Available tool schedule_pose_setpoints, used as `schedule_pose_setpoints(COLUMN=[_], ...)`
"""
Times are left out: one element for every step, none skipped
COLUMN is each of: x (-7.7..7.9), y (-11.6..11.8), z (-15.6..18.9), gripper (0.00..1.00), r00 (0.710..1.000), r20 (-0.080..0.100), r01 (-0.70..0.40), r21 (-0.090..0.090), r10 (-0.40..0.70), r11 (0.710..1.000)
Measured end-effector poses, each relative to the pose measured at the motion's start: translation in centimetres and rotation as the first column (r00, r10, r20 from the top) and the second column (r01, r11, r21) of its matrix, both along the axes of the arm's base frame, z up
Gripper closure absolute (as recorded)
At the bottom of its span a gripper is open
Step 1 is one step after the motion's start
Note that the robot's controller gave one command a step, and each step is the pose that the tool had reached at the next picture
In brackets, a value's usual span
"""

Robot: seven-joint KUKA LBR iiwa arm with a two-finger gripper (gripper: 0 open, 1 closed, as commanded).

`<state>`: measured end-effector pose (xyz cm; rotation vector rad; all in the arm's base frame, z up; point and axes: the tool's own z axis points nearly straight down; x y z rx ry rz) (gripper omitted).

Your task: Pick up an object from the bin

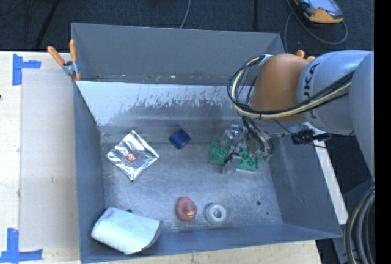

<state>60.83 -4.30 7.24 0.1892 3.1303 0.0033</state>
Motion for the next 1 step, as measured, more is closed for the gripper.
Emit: schedule_pose_setpoints(x=[0.60], y=[-1.72], z=[13.78], gripper=[1.00], r00=[0.986], r20=[0.004], r01=[-0.165], r21=[-0.005], r10=[0.165], r11=[0.986])
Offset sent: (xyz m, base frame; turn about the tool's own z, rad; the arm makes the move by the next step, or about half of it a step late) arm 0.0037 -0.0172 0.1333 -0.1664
